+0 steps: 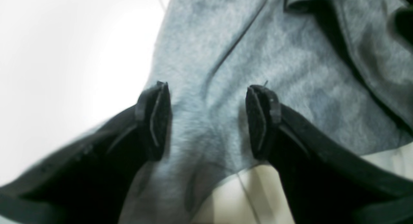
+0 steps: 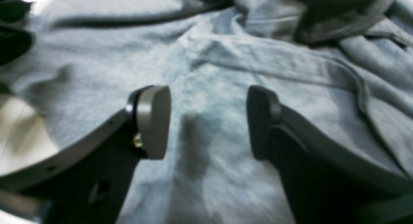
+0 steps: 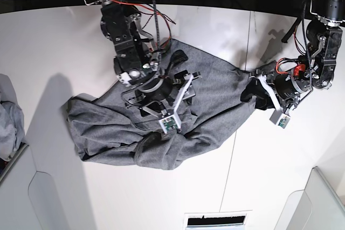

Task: Layout the t-shirt on the table in an organized manner, then fold the t-shirt properly
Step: 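Grasp the shirt middle with the right gripper and pull it outward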

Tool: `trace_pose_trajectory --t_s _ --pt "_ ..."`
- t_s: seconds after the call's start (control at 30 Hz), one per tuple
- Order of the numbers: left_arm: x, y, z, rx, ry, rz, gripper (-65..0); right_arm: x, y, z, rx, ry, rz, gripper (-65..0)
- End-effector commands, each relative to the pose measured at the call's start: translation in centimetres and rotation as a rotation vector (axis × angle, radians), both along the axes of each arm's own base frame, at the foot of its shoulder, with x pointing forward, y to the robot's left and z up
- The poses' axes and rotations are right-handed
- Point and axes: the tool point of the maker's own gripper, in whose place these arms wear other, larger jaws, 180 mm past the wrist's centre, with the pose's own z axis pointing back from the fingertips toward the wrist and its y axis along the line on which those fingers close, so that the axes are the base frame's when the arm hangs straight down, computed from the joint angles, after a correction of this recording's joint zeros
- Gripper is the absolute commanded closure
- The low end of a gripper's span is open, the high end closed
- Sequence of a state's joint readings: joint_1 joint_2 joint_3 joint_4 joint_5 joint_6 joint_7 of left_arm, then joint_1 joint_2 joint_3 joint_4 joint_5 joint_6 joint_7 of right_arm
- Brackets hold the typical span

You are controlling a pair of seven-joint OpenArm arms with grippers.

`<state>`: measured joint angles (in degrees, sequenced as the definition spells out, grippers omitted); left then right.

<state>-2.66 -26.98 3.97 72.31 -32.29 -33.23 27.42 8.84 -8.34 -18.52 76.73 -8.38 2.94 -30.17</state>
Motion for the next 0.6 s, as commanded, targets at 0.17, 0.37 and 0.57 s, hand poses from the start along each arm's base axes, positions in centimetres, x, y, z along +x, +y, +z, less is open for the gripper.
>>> trace_pose_trajectory --t_s 0.17,0.37,0.57 --pt "-0.2 1.4 -1.3 0.004 0.031 0.039 -39.2 3.1 0.0 -0.8 -0.104 -0.039 -0.035 -36.6" --pt "-1.2 2.1 -2.9 0.006 0.083 0.063 -39.1 3.3 -0.8 -1.4 -0.145 -0.036 -0.056 -17.6" --pt "-1.6 2.4 -3.3 0.025 0.095 0.059 -39.1 4.6 -3.2 0.5 -0.277 -0.119 -0.113 0.0"
